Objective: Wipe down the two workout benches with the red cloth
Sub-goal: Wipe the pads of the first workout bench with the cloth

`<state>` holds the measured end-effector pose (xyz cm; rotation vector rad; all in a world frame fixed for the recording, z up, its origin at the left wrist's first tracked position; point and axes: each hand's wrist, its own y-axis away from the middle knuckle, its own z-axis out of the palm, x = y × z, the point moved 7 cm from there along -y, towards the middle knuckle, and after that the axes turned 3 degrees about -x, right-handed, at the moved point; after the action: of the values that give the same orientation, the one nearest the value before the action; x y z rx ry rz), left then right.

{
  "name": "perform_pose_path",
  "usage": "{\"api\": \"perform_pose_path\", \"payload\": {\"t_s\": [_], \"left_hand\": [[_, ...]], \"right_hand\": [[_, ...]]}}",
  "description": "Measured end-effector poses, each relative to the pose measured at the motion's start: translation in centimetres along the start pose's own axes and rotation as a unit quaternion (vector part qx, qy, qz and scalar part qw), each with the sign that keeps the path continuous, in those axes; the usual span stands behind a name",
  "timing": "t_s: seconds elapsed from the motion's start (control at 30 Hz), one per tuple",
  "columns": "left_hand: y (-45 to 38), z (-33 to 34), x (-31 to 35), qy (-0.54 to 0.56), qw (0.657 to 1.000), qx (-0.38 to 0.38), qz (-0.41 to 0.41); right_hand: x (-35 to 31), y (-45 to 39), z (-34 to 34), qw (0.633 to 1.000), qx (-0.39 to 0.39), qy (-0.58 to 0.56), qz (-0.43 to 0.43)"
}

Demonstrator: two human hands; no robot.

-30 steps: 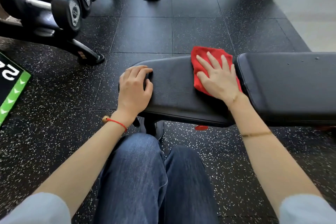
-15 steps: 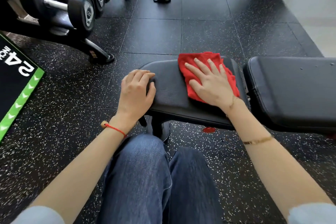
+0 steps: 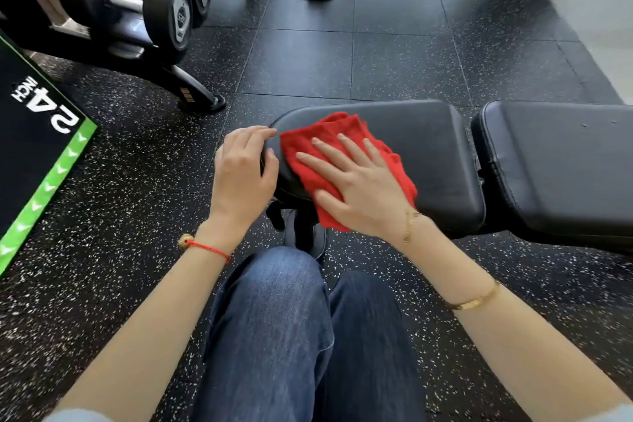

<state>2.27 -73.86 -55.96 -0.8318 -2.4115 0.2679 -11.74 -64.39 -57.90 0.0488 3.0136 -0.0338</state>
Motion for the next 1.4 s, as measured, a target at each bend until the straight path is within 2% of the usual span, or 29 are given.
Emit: {"api": "perform_pose_path", "payload": {"t_s": [0.17, 0.23, 0.3, 0.37, 0.5, 0.63, 0.73, 0.8, 0.93, 1.03, 1.13, 1.23, 1.4], "left_hand": [[-0.5, 1.1, 2.6, 0.017, 0.998, -0.031, 0.043], [-0.9, 1.4, 3.7, 0.02, 0.997, -0.034, 0.058], [-1.5, 1.8, 4.7, 0.025, 0.997, -0.034, 0.065], [-2.1, 2.3, 5.6, 0.027, 0.997, -0.033, 0.066], [-3.1, 4.0, 6.9, 0.024, 0.996, -0.049, 0.073], [-3.0, 5.6, 7.2, 0.013, 0.995, -0.066, 0.074], [-2.6, 6.3, 7.2, -0.002, 0.995, -0.064, 0.072], [-2.4, 6.5, 7.3, -0.009, 0.996, -0.054, 0.066], [-2.4, 6.5, 7.1, -0.013, 0.998, -0.036, 0.056], [-2.5, 6.5, 7.0, -0.011, 0.998, -0.037, 0.05], [-2.4, 6.3, 7.1, -0.005, 0.998, -0.037, 0.053], [-2.3, 6.3, 7.1, -0.004, 0.998, -0.039, 0.053], [-2.2, 6.6, 6.7, -0.005, 0.998, -0.033, 0.06]], "right_hand": [[10.3, 0.7, -1.4, 0.98, 0.005, -0.018, 0.198], [11.6, -0.8, -1.4, 0.967, 0.002, -0.037, 0.254], [10.3, -2.1, -1.2, 0.967, -0.002, -0.043, 0.252], [8.1, -2.1, -1.0, 0.976, -0.003, -0.039, 0.214], [5.5, 2.6, -0.9, 0.989, 0.028, -0.014, 0.142], [9.2, 4.9, -1.2, 0.98, 0.035, -0.028, 0.194], [13.0, 2.8, -1.7, 0.967, 0.003, -0.032, 0.251], [14.0, 1.0, -1.7, 0.967, -0.02, -0.033, 0.254], [12.8, 0.3, -1.5, 0.978, -0.017, -0.018, 0.207], [10.6, 2.0, -1.3, 0.989, 0.001, -0.02, 0.146], [10.1, 4.0, -1.4, 0.992, 0.02, -0.021, 0.12], [11.9, 3.9, -1.4, 0.988, 0.015, -0.032, 0.149], [14.7, -0.3, -1.6, 0.962, -0.031, -0.05, 0.267]]}}
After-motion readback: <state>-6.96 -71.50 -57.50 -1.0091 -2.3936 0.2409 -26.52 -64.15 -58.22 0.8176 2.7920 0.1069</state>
